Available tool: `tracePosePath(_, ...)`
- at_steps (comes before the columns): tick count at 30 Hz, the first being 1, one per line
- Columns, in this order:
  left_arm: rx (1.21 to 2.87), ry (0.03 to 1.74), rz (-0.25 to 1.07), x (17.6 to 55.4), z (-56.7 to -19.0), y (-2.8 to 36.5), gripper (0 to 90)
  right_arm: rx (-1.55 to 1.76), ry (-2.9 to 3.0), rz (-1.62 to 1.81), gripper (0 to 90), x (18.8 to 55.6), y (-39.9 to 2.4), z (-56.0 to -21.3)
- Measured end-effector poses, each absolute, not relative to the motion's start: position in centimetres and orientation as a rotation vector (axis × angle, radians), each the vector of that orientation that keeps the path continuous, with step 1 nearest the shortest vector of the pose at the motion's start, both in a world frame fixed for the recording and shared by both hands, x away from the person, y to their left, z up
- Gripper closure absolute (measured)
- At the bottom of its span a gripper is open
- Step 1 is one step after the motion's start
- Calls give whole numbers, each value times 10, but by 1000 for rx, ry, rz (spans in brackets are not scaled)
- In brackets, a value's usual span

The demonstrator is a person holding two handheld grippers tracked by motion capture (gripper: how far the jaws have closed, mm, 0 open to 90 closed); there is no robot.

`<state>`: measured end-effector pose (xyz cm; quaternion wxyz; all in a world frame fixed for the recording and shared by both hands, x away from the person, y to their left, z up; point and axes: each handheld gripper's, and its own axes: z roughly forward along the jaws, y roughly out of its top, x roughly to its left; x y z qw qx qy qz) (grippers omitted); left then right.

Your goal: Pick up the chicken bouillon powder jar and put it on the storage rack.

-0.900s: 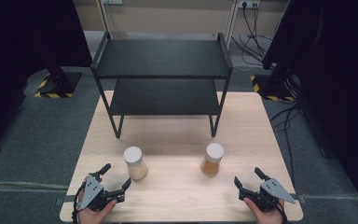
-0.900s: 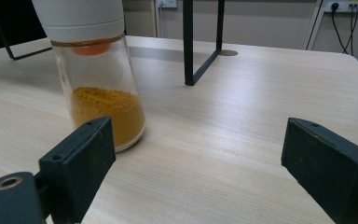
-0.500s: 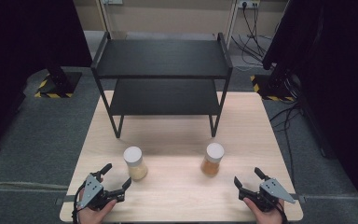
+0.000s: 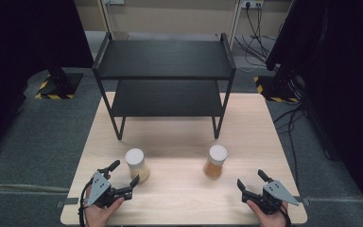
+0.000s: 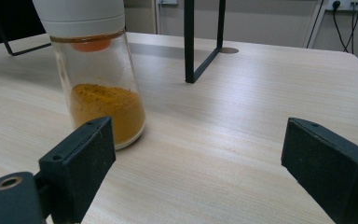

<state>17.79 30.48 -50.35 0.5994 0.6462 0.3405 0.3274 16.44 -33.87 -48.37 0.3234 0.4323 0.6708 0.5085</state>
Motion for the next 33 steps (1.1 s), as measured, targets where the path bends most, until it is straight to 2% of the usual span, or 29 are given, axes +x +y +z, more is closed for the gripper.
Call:
tracePosePath(19, 1504, 794, 754, 204, -496, 289, 203, 1138, 1760, 1338, 102, 164, -339, -484)
tracePosePath(25, 1501, 802, 768, 203, -498, 284, 256, 1133, 1762, 1332, 103, 165, -338, -484)
tracePosePath(29, 1476, 819, 765, 202, -501, 284, 332, 1135, 1760, 1337, 103, 164, -339, -484)
tracePosePath(33, 1479, 820, 766, 202, -499, 284, 335, 1136, 1761, 1337, 102, 165, -339, -484)
